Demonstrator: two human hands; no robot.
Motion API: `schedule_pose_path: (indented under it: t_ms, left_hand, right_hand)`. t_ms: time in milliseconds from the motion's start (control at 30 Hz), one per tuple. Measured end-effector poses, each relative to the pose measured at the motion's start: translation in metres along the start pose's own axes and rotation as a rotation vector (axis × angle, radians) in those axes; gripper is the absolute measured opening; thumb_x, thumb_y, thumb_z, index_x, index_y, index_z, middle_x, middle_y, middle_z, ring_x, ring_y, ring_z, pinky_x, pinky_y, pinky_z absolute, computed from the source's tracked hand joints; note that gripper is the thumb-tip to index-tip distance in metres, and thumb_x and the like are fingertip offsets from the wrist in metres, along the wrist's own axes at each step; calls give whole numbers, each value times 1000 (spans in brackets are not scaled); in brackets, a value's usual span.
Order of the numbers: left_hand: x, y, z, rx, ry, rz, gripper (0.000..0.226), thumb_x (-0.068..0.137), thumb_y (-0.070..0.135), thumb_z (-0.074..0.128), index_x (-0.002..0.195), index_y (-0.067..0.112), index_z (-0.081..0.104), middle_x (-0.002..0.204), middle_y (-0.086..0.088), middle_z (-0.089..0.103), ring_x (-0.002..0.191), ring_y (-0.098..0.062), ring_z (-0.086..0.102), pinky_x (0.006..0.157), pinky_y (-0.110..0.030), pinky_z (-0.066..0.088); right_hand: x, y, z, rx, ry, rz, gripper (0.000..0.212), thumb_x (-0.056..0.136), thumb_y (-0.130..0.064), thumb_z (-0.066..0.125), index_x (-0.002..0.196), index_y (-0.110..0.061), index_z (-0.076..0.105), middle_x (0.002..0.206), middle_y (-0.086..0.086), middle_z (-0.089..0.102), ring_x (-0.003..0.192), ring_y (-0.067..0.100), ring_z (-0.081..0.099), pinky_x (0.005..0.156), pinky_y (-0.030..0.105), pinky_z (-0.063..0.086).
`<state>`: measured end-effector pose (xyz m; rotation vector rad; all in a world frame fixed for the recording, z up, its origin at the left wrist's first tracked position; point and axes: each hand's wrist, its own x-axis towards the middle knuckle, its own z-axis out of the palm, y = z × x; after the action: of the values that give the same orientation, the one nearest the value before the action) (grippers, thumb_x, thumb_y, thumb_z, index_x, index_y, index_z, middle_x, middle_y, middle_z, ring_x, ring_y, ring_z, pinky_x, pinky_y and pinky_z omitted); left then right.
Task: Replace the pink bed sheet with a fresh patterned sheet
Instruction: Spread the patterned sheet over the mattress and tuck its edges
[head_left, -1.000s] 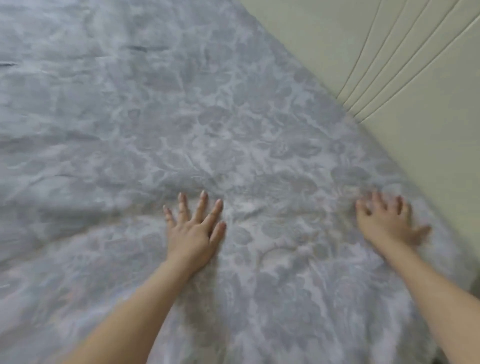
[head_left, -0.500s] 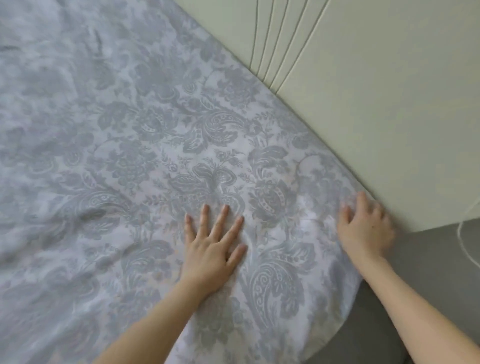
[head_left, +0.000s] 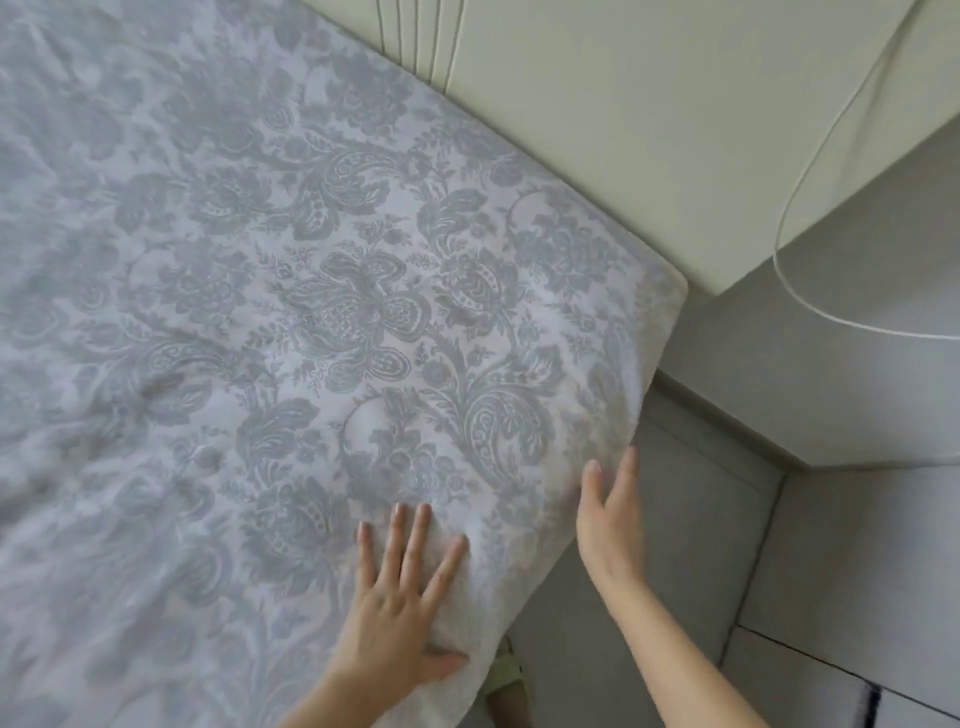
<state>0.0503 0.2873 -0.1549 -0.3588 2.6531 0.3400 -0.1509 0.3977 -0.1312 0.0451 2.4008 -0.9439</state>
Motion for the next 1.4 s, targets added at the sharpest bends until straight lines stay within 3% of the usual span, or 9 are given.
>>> schedule_pose_path:
  t_ms: [133,233,500,667,833,1000,1133,1333,1400]
  left_hand:
    - [14,24,-10,-20,23,14,122,48,75,69,146,15,28,150,-25,24,138,-48,19,105,-67,15]
    - [21,16,-30,-50,157,106,62,86,63,38,134,25,46,148,-13,36,138,-39,24,108,-53,18]
    - [143,29,-132,265,366,504,40,90,23,35,111,12,68,123,-8,63,122,-31,53,109,-46,36]
    - [246,81,-174,704,133,781,42,91,30,35,113,17,68,125,-6,62,123,-29,52,109,-48,31]
    - [311,132,-186,1023,-132,731,49,99,37,20,110,22,65,111,5,62,123,-18,43,118,-47,-2]
    - [352,167,-187,1200,-358,733,31,91,39,35,84,24,61,82,6,57,88,-16,50,100,-36,34]
    - [369,170,-189,1191,-433,818,33,93,39,34,91,21,62,92,4,60,91,-17,52,85,-30,39]
    - [358,168,-177,1086,-671,827,39,93,36,33,63,20,53,73,6,59,81,-17,54,78,-35,49]
    - [348,173,-162,1073,-783,795,40,93,38,36,61,18,50,69,5,57,80,-19,58,75,-34,51]
  right_hand:
    - [-19,0,33,463,-197,192,71,92,-63,34,150,-28,16,151,-3,32,134,17,38,106,37,38]
    - [-16,18,6,503,-324,422,64,93,-62,25,138,-21,46,137,1,51,123,22,51,94,35,45]
    - [4,11,16,555,-138,233,36,101,-28,32,115,-16,63,111,-1,67,103,17,62,95,38,49]
    - [23,39,9,701,14,368,31,100,-27,40,104,-11,66,100,1,68,97,24,62,79,34,48]
    - [86,54,-6,741,-152,483,59,93,-34,57,143,-9,39,141,6,47,129,23,45,101,28,36]
    - [113,54,-3,644,-383,341,35,92,-26,58,122,-9,58,113,12,65,103,24,62,88,31,48]
    - [97,60,1,423,-414,211,16,90,-19,50,97,-13,63,104,8,67,97,26,61,78,29,47]
    - [75,90,4,427,-536,272,37,91,-39,53,124,-21,49,115,0,61,105,22,59,87,32,46]
    - [67,97,9,349,-585,216,29,89,-39,53,111,-21,57,111,1,64,103,25,60,82,33,48]
